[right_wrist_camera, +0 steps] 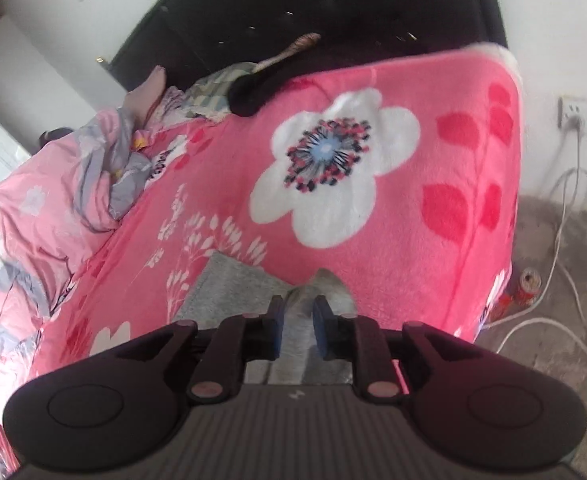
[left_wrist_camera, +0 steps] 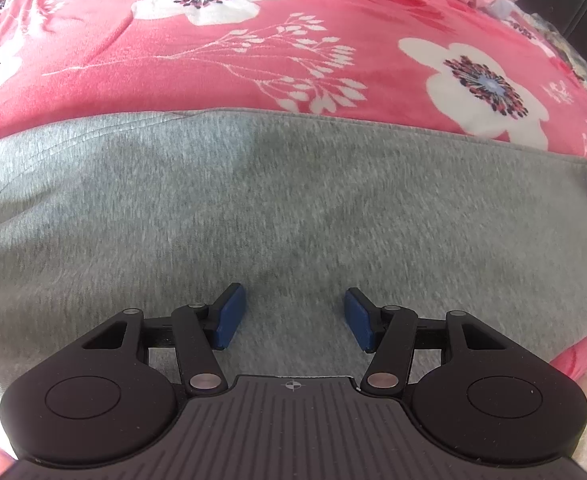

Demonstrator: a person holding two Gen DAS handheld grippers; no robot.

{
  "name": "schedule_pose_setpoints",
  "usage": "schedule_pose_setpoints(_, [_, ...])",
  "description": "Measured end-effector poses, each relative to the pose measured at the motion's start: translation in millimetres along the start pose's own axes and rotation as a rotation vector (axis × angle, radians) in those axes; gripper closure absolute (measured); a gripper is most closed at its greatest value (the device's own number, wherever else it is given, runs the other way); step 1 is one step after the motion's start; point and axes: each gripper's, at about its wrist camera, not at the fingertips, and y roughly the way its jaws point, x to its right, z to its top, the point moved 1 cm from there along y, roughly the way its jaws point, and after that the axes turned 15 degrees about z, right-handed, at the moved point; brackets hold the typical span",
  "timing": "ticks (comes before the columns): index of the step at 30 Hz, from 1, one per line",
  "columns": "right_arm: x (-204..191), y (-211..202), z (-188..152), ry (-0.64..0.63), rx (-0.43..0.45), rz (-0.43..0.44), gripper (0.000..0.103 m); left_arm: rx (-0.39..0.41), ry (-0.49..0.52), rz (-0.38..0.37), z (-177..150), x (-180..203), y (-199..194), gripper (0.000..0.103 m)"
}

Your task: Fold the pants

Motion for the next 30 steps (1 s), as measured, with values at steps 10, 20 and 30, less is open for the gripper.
schedule_pose_setpoints(10, [-65.3,67.5,-66.4,-0.376,-0.352,-0.112,0.000,-0.003,0.010,0.004,0.3,1.3,0.0,0.000])
schedule_pose_setpoints(20, [-102.6,91.7,-62.0,-0.882,-0.335,-0.261,0.000,-0.008,0.023,0.012,1.3,3.2,0.9,0.000])
schedule_pose_setpoints(30, [-79.3,92.7,73.1,-0.523,0.020,-0.169,0.000,-0.014,0.015,0.021,2.3,4.1,2.1,0.000])
